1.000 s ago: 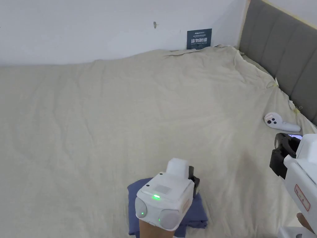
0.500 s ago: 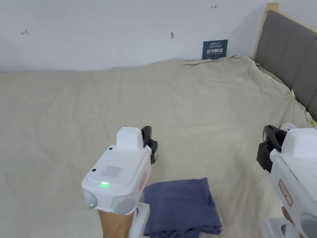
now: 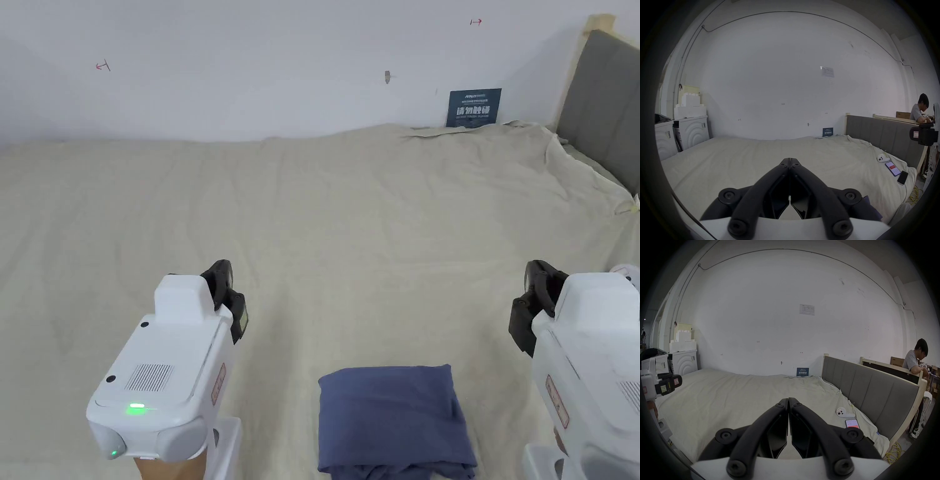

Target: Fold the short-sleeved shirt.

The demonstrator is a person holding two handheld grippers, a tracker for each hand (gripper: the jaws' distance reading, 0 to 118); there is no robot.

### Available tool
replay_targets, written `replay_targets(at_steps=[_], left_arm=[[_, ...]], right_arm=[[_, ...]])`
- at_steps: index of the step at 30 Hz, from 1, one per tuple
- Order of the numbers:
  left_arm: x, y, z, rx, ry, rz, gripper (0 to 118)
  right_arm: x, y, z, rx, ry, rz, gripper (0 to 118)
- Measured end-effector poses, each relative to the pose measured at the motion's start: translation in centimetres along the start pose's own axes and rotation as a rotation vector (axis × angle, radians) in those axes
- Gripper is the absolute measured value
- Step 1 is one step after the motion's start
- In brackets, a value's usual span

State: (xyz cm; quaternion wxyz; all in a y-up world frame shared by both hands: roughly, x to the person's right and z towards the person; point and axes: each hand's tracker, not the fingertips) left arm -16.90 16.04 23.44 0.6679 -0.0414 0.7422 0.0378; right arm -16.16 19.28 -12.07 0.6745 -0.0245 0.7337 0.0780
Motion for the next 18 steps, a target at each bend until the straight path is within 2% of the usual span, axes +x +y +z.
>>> replay_targets(at_steps=[11,18], left_arm=[[-0.3,0.1,0.5,-0.008,0.018,0.009,0],[-0.3,-1.2,-0.3,-0.055,0.000,0.019,0]], right_arm=[[-0.7,-0.3,-0.3,-0.003,0.013,-0.002,1],[-1.7,-3.8,-3.0,-0.111,0.049,-0.034,1]])
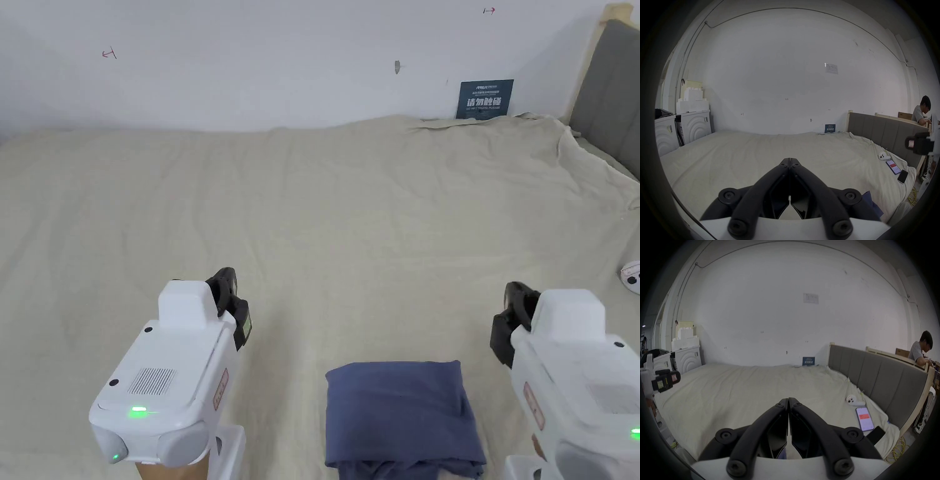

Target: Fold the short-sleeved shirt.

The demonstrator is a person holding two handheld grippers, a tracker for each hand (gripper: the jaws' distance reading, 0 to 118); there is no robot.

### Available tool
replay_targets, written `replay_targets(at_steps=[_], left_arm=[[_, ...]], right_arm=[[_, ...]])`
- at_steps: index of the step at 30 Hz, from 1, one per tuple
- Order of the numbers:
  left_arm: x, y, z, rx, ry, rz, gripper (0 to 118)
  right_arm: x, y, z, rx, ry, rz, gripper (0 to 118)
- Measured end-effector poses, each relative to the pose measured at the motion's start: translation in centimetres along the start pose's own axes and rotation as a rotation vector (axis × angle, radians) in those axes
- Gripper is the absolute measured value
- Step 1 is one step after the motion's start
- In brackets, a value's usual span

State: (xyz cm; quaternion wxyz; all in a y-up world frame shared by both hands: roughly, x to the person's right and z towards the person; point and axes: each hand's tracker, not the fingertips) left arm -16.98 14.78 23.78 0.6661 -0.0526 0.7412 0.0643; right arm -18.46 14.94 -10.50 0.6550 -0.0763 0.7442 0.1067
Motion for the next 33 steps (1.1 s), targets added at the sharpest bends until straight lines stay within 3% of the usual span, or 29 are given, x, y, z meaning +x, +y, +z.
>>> replay_targets(at_steps=[12,23,27,29,32,33], left_arm=[[-0.6,-3.1,-1.3,-0.144,-0.045,0.011,0],[-1.2,-6.8,-3.3,-0.387,-0.163,0.146,0],[-0.8,-8.0,-4.4,-0.518,-0.223,0.205,6],[-0.6,-8.8,-5.5,-0.615,-0.272,0.263,15],[-0.5,-10.7,-7.3,-0.775,-0.314,0.334,47],[-0.3,-11.2,-7.7,-0.806,-0.337,0.332,65]], right_arm=[[-2.5,-10.7,-6.5,-0.295,0.041,0.038,1],[-3.4,-17.0,-9.5,-0.491,0.026,0.068,1],[-3.5,-17.2,-9.0,-0.447,0.018,0.070,1],[-3.4,-17.2,-9.1,-0.450,0.025,0.078,1],[-3.2,-17.2,-9.0,-0.450,0.033,0.072,1],[-3.2,-17.2,-8.9,-0.448,0.035,0.073,1]])
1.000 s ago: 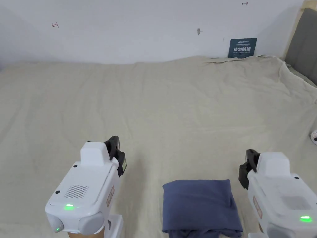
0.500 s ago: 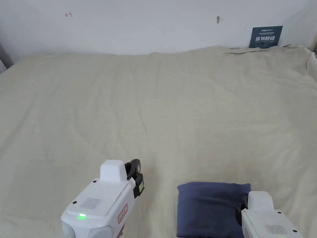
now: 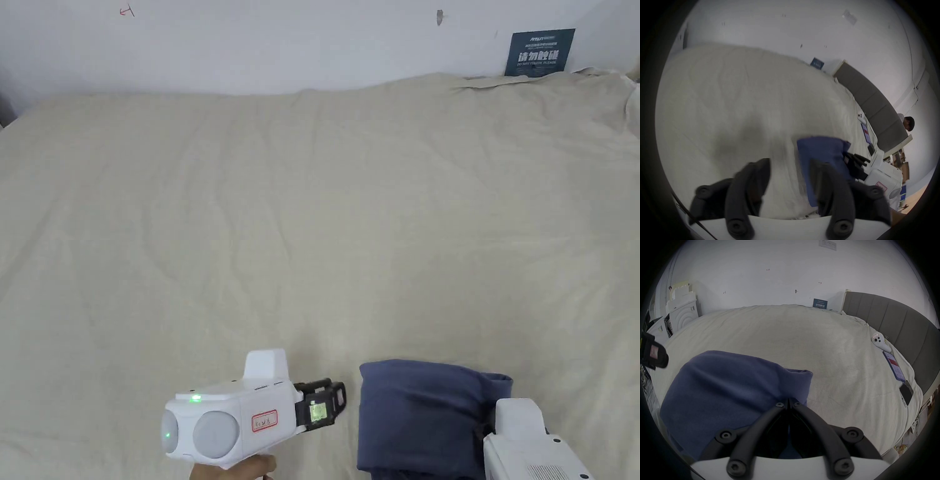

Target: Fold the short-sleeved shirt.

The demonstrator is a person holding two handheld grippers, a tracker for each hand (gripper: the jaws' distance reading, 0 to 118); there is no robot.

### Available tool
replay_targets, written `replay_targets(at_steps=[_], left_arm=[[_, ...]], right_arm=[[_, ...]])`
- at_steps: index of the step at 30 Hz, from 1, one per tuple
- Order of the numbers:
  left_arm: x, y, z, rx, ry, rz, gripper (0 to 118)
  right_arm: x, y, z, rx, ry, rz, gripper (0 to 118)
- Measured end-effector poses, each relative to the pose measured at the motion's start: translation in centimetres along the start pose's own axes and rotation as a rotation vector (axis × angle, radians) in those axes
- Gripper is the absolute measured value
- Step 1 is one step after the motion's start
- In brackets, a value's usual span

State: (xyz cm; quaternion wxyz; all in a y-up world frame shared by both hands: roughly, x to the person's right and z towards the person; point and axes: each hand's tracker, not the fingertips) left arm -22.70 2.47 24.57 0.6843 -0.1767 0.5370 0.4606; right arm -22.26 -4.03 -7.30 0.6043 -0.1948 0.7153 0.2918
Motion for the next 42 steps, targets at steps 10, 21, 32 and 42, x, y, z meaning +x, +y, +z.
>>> replay_targets(at_steps=[10,21,32,42], left_arm=[[0.6,1.6,-5.0,-0.193,-0.152,0.094,100],[0.8,2.1,-8.5,-0.330,-0.231,0.113,52],[2.3,1.3,-7.4,-0.278,-0.179,0.033,21],[1.9,3.8,-2.8,-0.200,-0.140,-0.111,20]], right_arm=[[0.3,-0.1,0.0,0.004,0.012,-0.004,1],[0.4,-0.1,0.1,0.002,0.020,-0.007,1],[1.4,2.2,2.2,0.015,0.056,-0.026,1],[3.0,9.9,10.8,0.305,0.061,-0.010,1]])
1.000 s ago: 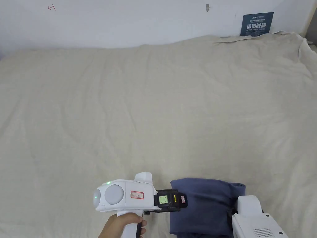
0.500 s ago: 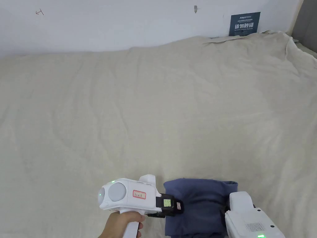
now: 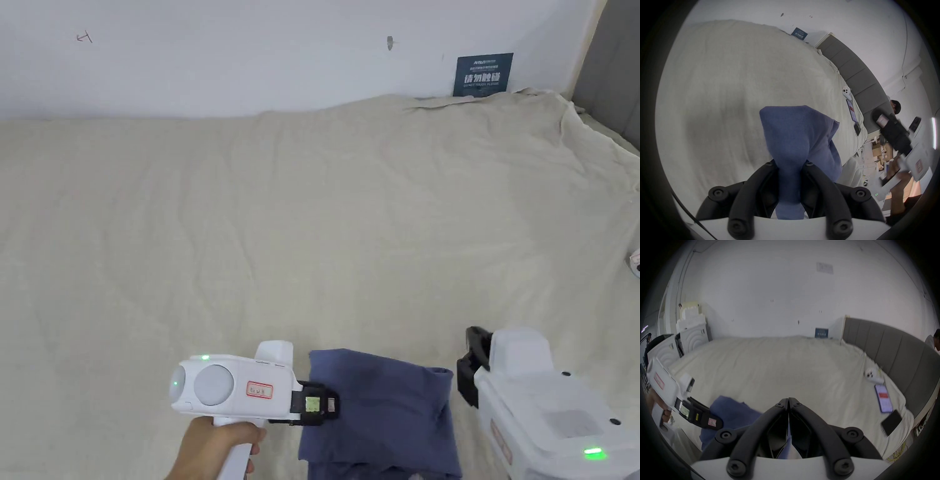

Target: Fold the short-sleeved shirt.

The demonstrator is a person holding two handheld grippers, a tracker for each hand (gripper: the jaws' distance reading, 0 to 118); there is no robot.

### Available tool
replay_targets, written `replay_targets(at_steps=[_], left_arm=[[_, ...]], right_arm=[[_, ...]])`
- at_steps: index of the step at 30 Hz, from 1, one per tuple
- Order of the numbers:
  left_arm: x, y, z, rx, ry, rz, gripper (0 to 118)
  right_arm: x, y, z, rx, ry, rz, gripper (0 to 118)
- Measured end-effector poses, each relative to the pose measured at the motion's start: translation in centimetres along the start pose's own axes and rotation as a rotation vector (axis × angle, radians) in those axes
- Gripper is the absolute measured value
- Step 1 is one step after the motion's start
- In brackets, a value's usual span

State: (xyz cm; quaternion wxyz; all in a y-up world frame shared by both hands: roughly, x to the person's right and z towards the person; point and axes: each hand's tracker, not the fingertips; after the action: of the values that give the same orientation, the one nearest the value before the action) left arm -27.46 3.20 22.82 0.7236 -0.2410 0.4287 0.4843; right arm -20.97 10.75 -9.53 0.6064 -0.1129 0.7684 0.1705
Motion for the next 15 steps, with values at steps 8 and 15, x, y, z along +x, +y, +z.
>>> replay_targets(at_steps=[8,15], left_arm=[[-7.5,1.7,8.7,0.045,0.213,-0.002,20],[-17.4,2.6,17.2,0.079,0.427,0.063,20]], right_arm=[[-0.2,4.5,2.2,0.121,-0.011,0.014,1],[-1.4,7.5,3.5,0.204,-0.026,0.020,1]])
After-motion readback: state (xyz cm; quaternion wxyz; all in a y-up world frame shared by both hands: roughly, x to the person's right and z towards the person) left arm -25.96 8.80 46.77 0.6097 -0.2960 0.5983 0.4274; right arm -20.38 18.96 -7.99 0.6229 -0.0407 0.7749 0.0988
